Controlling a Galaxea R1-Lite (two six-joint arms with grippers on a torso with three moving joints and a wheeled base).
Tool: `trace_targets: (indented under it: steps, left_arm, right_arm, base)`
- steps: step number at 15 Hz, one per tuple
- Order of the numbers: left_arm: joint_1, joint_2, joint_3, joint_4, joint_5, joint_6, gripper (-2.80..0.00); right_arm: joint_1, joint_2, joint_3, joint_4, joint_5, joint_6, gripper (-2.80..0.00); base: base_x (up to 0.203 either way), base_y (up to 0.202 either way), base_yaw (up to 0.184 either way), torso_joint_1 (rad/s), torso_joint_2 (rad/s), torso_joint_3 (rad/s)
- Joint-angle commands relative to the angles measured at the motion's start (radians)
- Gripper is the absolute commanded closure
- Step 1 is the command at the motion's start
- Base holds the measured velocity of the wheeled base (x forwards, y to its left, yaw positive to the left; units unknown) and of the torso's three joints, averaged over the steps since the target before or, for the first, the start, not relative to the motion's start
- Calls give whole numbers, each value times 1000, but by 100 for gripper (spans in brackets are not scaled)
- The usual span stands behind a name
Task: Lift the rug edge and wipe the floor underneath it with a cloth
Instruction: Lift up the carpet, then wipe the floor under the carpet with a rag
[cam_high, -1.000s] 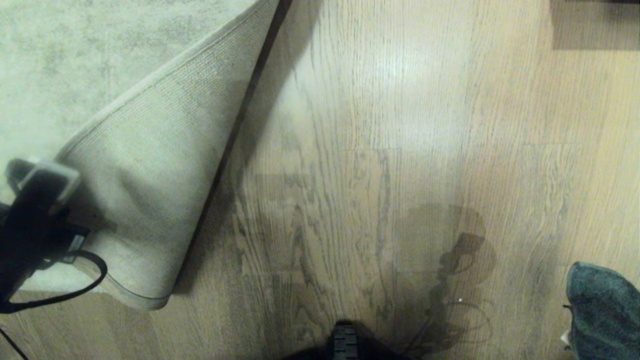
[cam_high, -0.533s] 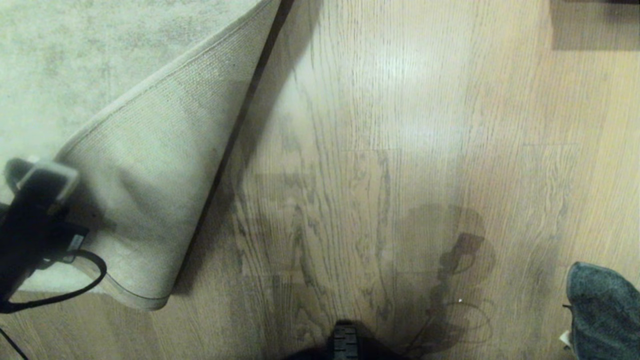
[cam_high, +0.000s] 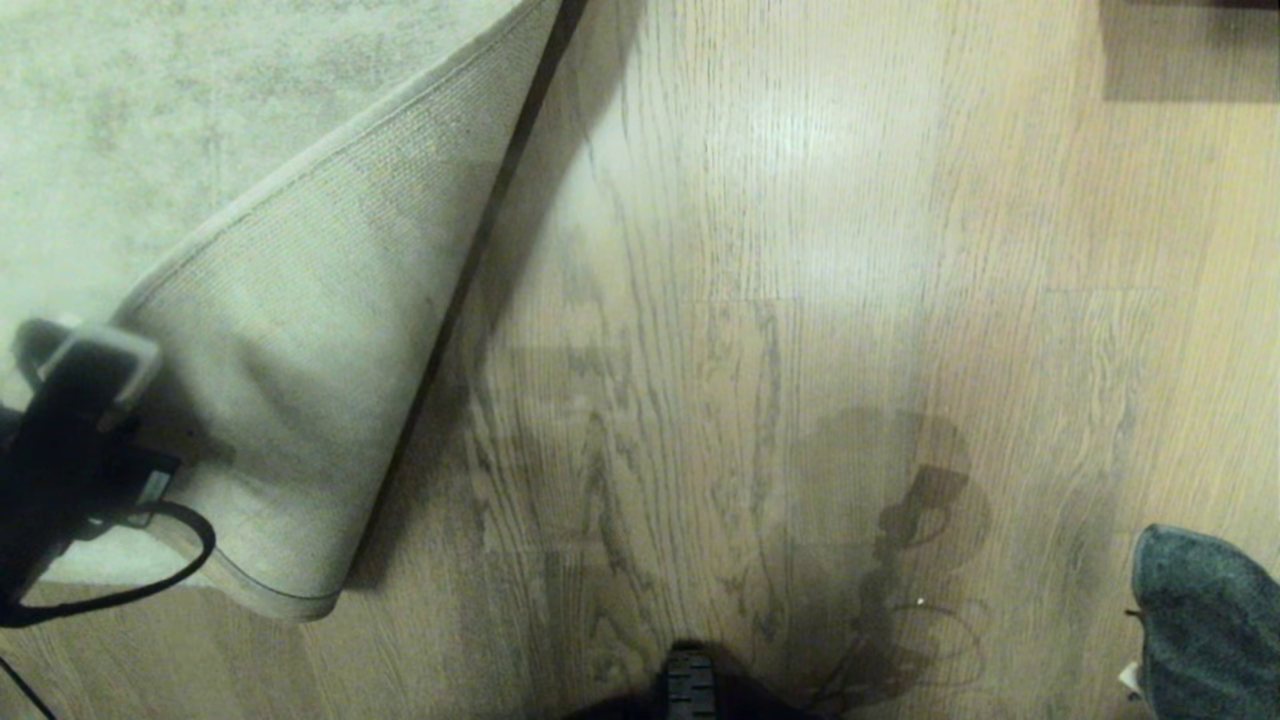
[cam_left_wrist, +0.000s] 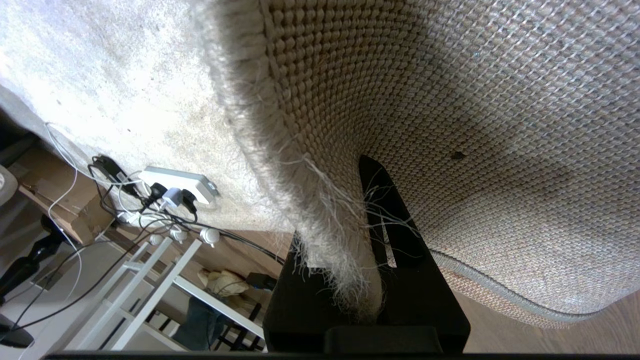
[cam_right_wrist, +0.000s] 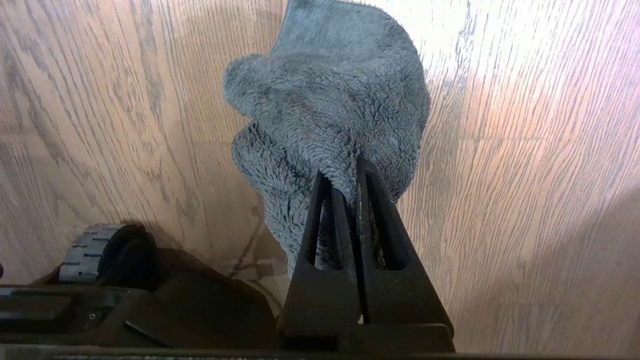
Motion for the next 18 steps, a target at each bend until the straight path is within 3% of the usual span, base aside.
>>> trace_targets:
  steps: [1,4,9,13,18]
  left_arm:
    - [0,7,-1,-4,2,4,0]
    - [0,12,1,-4,2,1,0]
    - [-1,9,4,-4,2,1,0]
    - [-6,7,22,-6,0,1,0]
    - [-22,7,24,-32,2,4,0]
  right_arm:
    - [0,0,0,-6,1,-3,0]
    - [0,0,-11,-6,1,-12,0]
    - [1,88,-192,55,15,-11,0]
    - [3,319,-308,26,114,-28,0]
    - [6,676,-353,-190,285,-116,0]
  base:
    - [0,0,0,0,0,0]
    - [0,0,0,0,0,0]
    - [0,0,0,0,0,0]
    - [0,0,0,0,0,0]
    - [0,0,0,0,0,0]
